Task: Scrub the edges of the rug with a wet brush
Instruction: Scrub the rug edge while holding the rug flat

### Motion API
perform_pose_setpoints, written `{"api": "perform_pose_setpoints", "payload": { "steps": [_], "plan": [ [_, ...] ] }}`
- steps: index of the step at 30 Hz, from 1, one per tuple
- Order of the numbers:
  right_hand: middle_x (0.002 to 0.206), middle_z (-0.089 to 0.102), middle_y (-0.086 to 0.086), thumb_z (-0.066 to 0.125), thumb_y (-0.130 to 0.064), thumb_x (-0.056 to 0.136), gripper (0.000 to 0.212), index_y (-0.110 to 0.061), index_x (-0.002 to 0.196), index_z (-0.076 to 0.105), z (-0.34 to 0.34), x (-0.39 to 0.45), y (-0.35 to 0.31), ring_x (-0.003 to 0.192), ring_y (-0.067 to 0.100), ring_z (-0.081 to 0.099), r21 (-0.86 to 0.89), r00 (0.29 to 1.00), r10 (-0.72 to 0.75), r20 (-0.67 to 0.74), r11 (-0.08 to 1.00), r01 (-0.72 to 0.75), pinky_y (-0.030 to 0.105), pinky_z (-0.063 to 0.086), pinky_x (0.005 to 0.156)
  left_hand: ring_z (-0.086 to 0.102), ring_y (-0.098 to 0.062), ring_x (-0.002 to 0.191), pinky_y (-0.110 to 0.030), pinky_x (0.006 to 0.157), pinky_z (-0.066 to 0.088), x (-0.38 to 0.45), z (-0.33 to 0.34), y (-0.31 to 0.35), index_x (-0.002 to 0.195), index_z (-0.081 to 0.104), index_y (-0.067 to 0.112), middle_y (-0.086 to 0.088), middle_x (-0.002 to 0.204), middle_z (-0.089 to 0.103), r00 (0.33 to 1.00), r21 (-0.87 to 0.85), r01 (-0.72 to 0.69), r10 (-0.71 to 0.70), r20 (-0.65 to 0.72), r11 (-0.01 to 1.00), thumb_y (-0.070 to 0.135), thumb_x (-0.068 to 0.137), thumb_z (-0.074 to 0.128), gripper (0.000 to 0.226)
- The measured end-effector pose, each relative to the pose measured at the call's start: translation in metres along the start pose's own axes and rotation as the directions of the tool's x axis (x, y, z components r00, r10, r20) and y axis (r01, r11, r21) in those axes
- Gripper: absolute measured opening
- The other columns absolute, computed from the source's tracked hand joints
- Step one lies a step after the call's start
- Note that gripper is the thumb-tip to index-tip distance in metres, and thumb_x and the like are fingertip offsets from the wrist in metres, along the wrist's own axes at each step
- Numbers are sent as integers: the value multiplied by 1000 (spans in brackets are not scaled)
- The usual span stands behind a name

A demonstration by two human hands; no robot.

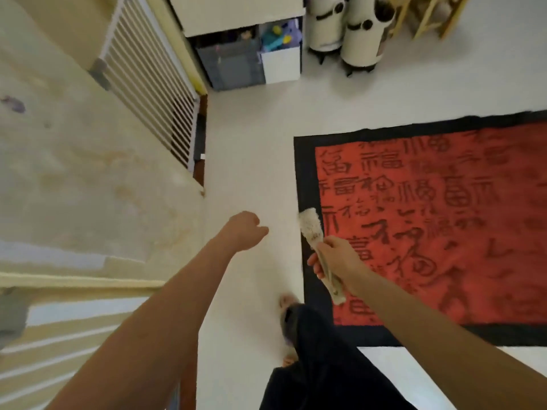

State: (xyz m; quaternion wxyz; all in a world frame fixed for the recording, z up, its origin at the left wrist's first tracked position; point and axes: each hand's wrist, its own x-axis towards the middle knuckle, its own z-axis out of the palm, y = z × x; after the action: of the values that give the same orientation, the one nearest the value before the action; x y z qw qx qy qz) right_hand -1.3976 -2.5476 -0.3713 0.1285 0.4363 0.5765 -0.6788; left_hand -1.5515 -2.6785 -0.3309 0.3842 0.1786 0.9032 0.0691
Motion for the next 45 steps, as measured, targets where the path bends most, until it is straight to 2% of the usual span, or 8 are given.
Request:
{"api": "perform_pose_setpoints", "payload": {
  "steps": [4,8,18,22,28,33,37,45],
  "plan": [
    [69,61,14,36,-4,97,19,2,101,54,11,71,-16,40,15,46,100,993,58,-104,994,-47,22,35,37,37,-24,139,-35,117,26,82,-18,20,144,43,12,-7,152,40,985,117,-147,135,103,982,39,100,49,52],
    [69,61,13,36,-5,97,19,1,95,54,30,147,-37,40,16,43,165,968,142,-206,980,-109,23,33,38,27,-23,145,-38,119,23,172,-33,21,150,33,15,-4,159,27,961,289,-211,145,234,934,39,103,43,54],
    [82,68,16,37,-15,98,23,-7,99,58,45,281,-45,48,16,49,85,838,266,-477,963,-258,24,37,41,39,-25,138,-36,109,34,376,-22,5,146,39,13,-6,152,38,892,431,-376,195,408,820,33,103,41,48],
    [82,69,9,42,-20,98,19,-13,103,59,51,360,-51,57,19,55,-33,803,171,-570,973,-230,31,46,52,43,-25,134,-34,104,38,453,-16,3,143,43,13,-6,148,43,867,440,-447,255,429,779,32,103,42,45],
    [109,67,10,45,-24,100,23,-15,119,54,61,525,-24,98,33,62,-314,796,-36,-604,929,-196,37,46,79,45,-25,129,-34,99,41,591,38,-4,141,44,13,-7,141,44,884,465,-449,305,354,763,31,102,43,44],
    [112,65,8,42,-23,101,29,-20,130,46,37,663,56,98,30,63,-608,796,-227,-561,766,-210,39,48,79,38,-26,133,-37,101,40,712,128,-13,141,40,10,-10,143,39,887,418,-461,393,241,783,28,101,46,45],
    [117,58,10,40,-19,101,45,-31,144,38,14,780,111,99,30,61,-728,815,-340,-468,671,-138,40,49,84,8,-28,150,-40,116,26,813,199,-12,153,18,6,-11,161,15,881,412,-468,452,141,782,28,101,47,64],
    [119,52,13,39,-11,99,48,-27,144,36,-18,938,111,102,32,59,-820,716,-519,-468,557,-132,37,44,78,2,-29,151,-39,122,12,928,278,-6,155,7,0,-17,163,1,828,403,-516,561,9,755,39,104,36,70]
  ]
}}
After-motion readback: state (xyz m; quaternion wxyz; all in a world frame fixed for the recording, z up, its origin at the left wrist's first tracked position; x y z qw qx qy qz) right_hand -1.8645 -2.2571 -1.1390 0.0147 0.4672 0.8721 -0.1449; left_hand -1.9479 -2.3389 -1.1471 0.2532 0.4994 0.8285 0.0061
